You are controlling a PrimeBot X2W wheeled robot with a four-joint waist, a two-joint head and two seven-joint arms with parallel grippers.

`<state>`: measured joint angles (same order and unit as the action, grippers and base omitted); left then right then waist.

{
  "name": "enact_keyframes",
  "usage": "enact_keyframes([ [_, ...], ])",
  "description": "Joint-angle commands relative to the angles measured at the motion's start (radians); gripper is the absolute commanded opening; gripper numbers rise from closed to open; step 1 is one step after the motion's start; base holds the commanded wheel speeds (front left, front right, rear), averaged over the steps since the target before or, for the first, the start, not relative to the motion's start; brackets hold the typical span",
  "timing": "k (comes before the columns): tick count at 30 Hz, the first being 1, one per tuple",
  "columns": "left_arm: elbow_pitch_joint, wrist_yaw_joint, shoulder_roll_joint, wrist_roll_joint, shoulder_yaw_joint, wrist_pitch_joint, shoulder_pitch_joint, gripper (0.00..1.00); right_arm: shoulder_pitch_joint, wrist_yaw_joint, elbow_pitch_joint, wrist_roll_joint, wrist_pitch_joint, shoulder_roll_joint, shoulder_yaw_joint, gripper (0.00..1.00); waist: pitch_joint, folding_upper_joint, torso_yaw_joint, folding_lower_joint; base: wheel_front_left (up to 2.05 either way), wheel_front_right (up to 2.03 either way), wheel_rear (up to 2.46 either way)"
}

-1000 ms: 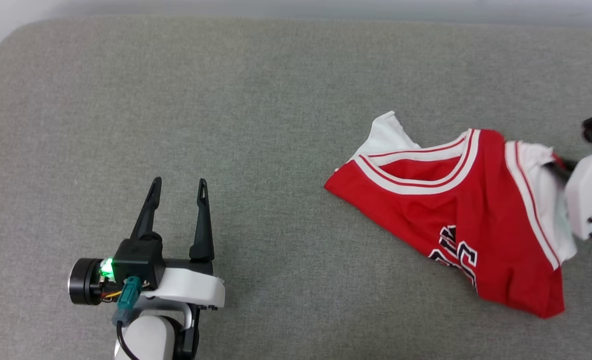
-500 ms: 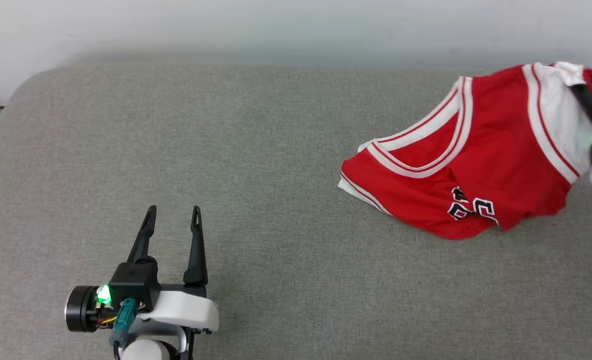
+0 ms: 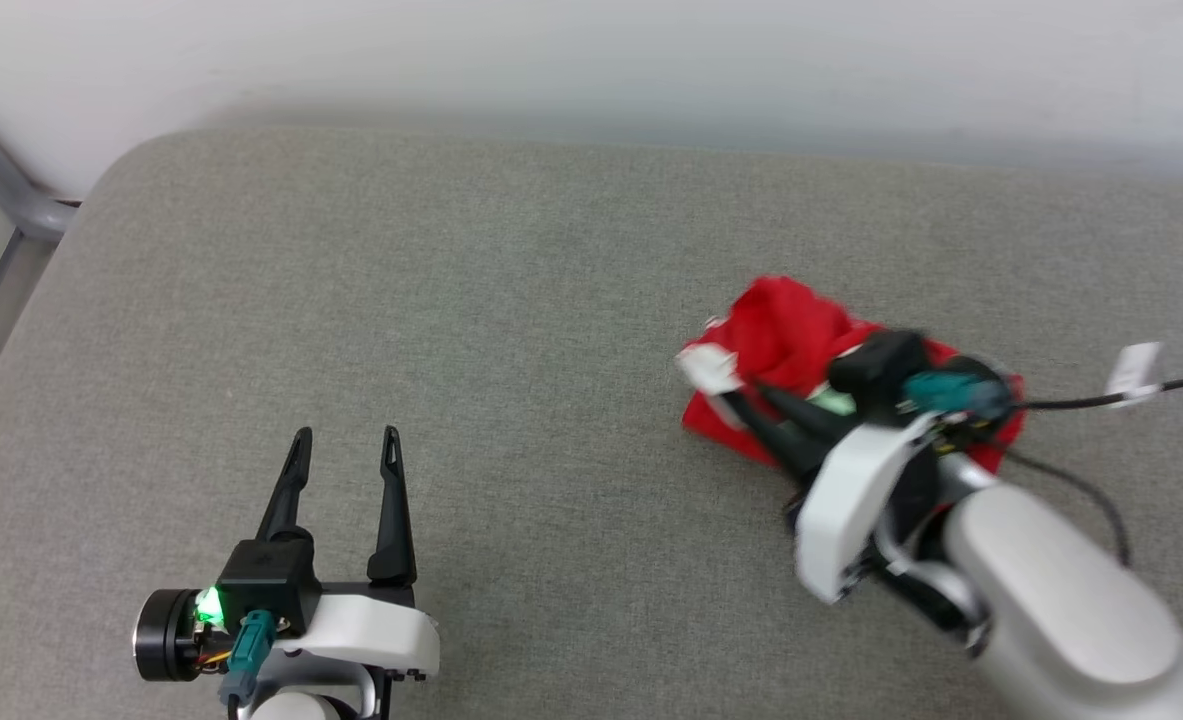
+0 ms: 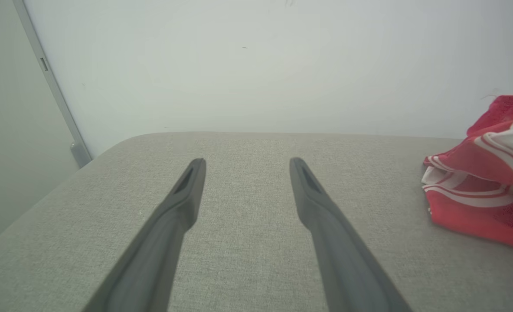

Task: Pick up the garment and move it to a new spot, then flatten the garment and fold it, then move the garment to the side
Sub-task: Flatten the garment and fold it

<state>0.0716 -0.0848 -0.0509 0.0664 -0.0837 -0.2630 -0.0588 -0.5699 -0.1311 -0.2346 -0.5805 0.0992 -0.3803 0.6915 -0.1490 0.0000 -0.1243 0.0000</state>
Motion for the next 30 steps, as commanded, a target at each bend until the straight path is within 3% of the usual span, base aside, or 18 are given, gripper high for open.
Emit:
enact_keyframes([
  [1, -0.001, -0.001, 0.001, 0.006, 0.0, -0.003, 0.0, 1.0, 0.015, 0.001, -0.003, 0.007, 0.003, 0.031, 0.024, 0.0, -0.01, 0.0, -0.009, 0.0, 0.0, 0.0, 0.0],
  [10, 0.002, -0.011, 0.001, 0.017, -0.016, -0.003, -0.031, 1.0, -0.035, 0.001, -0.143, 0.038, 0.004, 0.226, 0.25, 0.0, -0.05, 0.0, -0.044, 0.0, 0.0, 0.0, 0.0],
  [18, 0.008, -0.022, 0.001, 0.025, -0.024, -0.003, -0.037, 1.0, -0.049, 0.001, -0.345, -0.029, -0.006, 0.291, 0.4, 0.0, -0.063, 0.0, -0.063, 0.0, 0.0, 0.0, 0.0],
  [19, 0.008, -0.021, 0.001, 0.025, -0.023, -0.003, -0.035, 1.0, -0.051, 0.001, -0.364, -0.037, -0.013, 0.292, 0.413, 0.08, -0.063, 0.0, -0.063, 0.0, 0.0, 0.0, 0.0],
  [20, 0.013, -0.023, 0.001, 0.021, -0.012, -0.003, -0.019, 1.0, -0.084, 0.001, -0.396, -0.061, -0.106, 0.285, 0.429, 1.0, -0.048, 0.0, -0.047, 0.0, 0.0, 0.0, 0.0],
  [25, 0.018, -0.016, 0.001, 0.013, -0.001, -0.003, -0.008, 1.0, -0.114, 0.001, -0.321, -0.081, -0.222, 0.255, 0.401, 1.0, -0.015, 0.0, -0.02, 0.0, 0.0, 0.0, 0.0],
  [30, 0.015, -0.013, 0.001, 0.003, 0.013, -0.003, 0.008, 1.0, -0.146, 0.001, -0.235, -0.047, -0.279, 0.175, 0.302, 1.0, 0.019, 0.0, 0.007, 0.0, 0.0, 0.0, 0.0],
])
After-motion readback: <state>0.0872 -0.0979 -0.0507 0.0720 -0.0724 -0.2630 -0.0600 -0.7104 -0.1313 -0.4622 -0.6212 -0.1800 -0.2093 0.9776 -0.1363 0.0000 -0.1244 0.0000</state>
